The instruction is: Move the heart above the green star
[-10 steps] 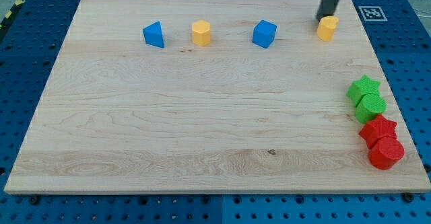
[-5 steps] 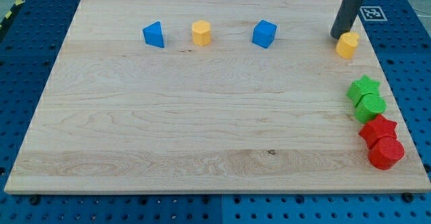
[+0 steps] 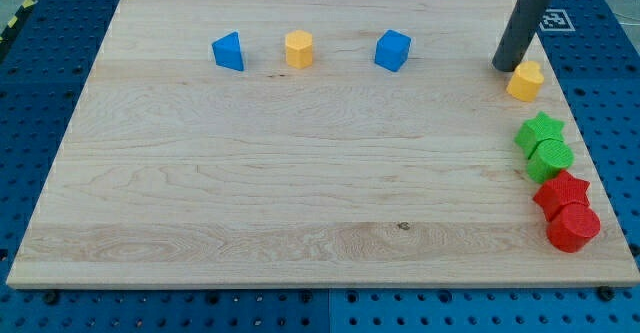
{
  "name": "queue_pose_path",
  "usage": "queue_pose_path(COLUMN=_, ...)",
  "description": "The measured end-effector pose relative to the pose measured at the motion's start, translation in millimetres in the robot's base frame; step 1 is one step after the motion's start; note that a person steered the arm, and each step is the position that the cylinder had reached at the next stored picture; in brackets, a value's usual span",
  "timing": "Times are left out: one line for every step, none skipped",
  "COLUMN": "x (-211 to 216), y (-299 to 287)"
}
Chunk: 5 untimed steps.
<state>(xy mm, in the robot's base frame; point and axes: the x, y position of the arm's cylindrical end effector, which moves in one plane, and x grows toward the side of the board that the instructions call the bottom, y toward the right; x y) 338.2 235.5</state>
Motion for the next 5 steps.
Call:
queue_pose_path(x=-10.6, y=24.5)
queue_pose_path(x=0.3, y=33.8)
queue_pose_path(x=21.0, y=24.5)
queue_pose_path(x=41.4, y=8.0)
queue_pose_path(x=51.4, y=3.8)
